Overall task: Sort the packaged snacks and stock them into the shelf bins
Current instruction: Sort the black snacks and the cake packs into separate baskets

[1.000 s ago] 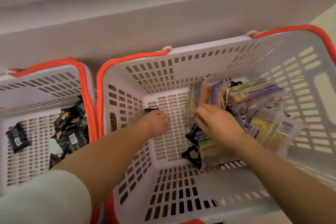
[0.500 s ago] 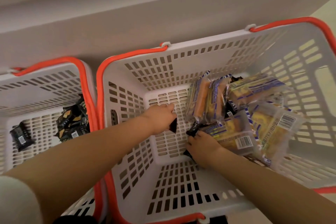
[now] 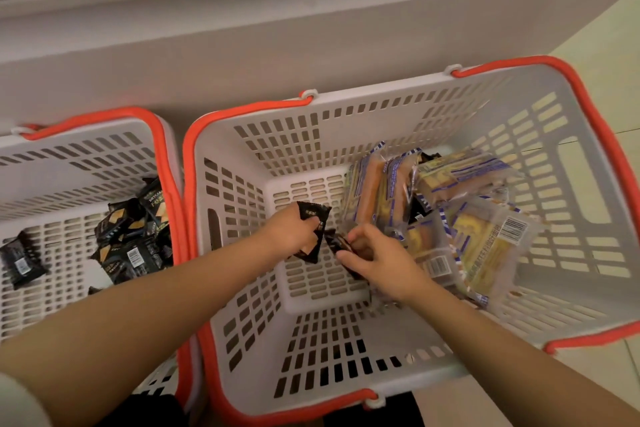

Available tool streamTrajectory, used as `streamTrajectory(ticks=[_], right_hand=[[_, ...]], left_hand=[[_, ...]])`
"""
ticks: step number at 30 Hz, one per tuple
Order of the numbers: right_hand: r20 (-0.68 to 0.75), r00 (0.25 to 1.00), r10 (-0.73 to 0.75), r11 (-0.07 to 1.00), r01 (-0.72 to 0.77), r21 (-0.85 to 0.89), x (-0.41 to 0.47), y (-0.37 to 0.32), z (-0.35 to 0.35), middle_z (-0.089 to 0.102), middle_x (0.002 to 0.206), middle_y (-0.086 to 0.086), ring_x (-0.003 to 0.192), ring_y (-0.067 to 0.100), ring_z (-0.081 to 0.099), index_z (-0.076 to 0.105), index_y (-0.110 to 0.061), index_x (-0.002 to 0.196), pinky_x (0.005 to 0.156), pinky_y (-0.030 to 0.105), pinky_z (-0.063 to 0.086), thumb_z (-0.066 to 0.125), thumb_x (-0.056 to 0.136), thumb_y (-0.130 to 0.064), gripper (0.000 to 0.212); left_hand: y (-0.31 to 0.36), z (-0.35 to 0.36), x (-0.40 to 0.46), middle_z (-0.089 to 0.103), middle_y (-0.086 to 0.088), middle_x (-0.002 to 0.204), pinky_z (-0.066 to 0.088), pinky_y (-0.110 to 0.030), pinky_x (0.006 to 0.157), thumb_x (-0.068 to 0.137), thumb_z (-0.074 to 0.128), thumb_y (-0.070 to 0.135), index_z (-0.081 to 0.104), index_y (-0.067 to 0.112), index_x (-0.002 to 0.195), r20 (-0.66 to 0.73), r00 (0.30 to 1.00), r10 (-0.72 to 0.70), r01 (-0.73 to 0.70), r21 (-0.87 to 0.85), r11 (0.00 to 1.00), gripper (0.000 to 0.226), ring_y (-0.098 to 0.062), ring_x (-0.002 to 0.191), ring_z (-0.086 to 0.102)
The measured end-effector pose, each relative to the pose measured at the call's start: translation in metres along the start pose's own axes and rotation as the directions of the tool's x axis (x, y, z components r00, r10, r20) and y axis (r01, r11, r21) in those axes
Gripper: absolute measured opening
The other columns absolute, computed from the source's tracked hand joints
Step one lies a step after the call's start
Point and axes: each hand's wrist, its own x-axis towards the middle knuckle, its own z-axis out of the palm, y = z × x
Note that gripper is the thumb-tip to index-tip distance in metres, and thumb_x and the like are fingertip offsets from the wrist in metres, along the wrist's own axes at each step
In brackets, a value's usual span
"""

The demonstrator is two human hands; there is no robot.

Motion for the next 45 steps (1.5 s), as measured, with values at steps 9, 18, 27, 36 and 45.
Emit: streamTrajectory(ticks=[9, 18, 27, 36, 45], right_hand=[[-0.213, 0.976, -0.051, 0.997, 0.063, 0.052, 0.008, -0.014, 0.020, 0.054, 0.108, -0.006, 0.097, 0.007, 0.056, 0.045, -0.017, 0.119, 0.077, 0.013, 0.045, 0.064, 0.086, -0.031, 0.040], [-0.551, 0.813, -0.189, 0.969, 0.063, -0.239, 0.010, -0.005, -0.027, 0.057, 0.109, 0.001, 0.108, 0.018, 0.050, 0.063, -0.011, 0.109, 0.084, 0.021, 0.035, 0.052, 0.090, -0.008, 0.021], [-0.463, 0.844, 0.269, 0.916, -0.372, -0.147, 0.036, 0.014, -0.043, 0.047, 0.130, 0.018, 0.120, 0.032, 0.046, 0.037, 0.001, 0.132, 0.094, 0.041, 0.043, 0.053, 0.093, -0.030, 0.053], [-0.536, 0.825, 0.179, 0.965, -0.254, -0.068, 0.031, 0.021, -0.041, 0.050, 0.132, 0.010, 0.117, 0.027, 0.052, 0.030, -0.010, 0.142, 0.094, 0.042, 0.047, 0.057, 0.092, -0.027, 0.060], [-0.325, 0.946, -0.003, 0.999, 0.020, 0.049, 0.041, -0.001, 0.001, 0.059, 0.116, -0.004, 0.083, 0.013, 0.062, 0.012, -0.028, 0.149, 0.066, 0.029, 0.052, 0.043, 0.097, -0.025, 0.060]], left_hand=[[0.006, 0.008, -0.009, 0.062, 0.002, 0.110, 0.051, -0.027, 0.079, 0.083, 0.065, 0.040, 0.043, 0.019, 0.125, 0.119, 0.993, -0.010, 0.062, -0.442, 0.895, 0.052, -0.012, 0.098, 0.061], [0.002, 0.008, 0.005, 0.066, -0.013, 0.092, 0.056, -0.043, 0.080, 0.079, 0.067, 0.001, 0.057, 0.003, 0.111, 0.041, 0.999, 0.021, -0.005, -0.340, 0.941, 0.033, -0.025, 0.082, 0.064], [-0.023, 0.053, 0.029, 0.051, -0.018, 0.119, 0.042, -0.033, 0.070, 0.095, 0.045, 0.015, 0.038, 0.003, 0.122, -0.019, 0.999, 0.028, -0.022, 0.298, 0.954, 0.030, -0.024, 0.088, 0.051], [-0.029, 0.075, 0.058, 0.025, -0.012, 0.138, 0.035, -0.041, 0.099, 0.082, 0.066, 0.041, 0.030, 0.013, 0.133, -0.186, 0.979, 0.081, 0.073, 0.694, 0.716, 0.068, -0.029, 0.126, 0.029], [-0.058, 0.058, 0.045, 0.027, -0.013, 0.138, 0.032, -0.041, 0.104, 0.083, 0.061, 0.028, 0.030, 0.017, 0.138, -0.139, 0.981, 0.137, 0.062, 0.888, 0.455, 0.064, -0.031, 0.128, 0.029]])
